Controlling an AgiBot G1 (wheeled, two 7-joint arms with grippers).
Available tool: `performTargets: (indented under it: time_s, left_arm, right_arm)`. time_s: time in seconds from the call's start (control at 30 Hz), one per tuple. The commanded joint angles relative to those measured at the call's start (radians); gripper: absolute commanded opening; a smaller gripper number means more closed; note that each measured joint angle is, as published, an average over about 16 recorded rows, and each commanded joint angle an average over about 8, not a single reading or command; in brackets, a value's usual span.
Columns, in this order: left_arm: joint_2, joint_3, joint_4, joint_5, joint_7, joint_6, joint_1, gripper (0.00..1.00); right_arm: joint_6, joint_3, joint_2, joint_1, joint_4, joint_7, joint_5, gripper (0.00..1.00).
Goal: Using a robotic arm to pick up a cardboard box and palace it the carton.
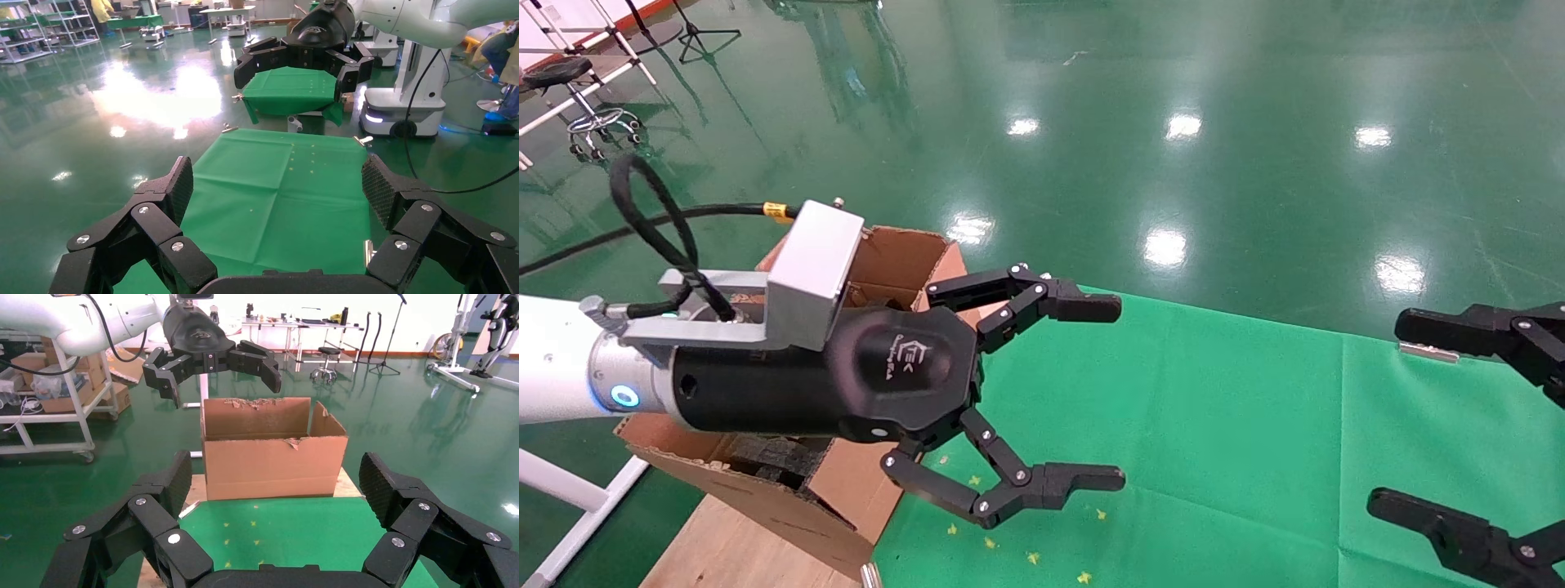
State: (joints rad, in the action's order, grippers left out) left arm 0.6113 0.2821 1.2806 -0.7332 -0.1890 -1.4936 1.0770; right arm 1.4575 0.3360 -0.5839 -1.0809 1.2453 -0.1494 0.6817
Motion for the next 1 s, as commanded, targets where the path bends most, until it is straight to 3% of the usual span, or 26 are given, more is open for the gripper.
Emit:
performTargets:
  time_s: [0.03, 1.0]
  left_arm:
    - [0.000, 0.000, 0.000, 0.000, 0.000, 0.000, 0.000, 1.00]
    - [0.000, 0.000, 0.000, -0.001, 0.000, 0.000, 0.000, 1.00]
  right_arm:
    - [0.000, 0.000, 0.000, 0.000, 0.000, 0.000, 0.000, 1.00]
    - [0.000, 0.000, 0.000, 0.000, 0.000, 0.000, 0.000, 1.00]
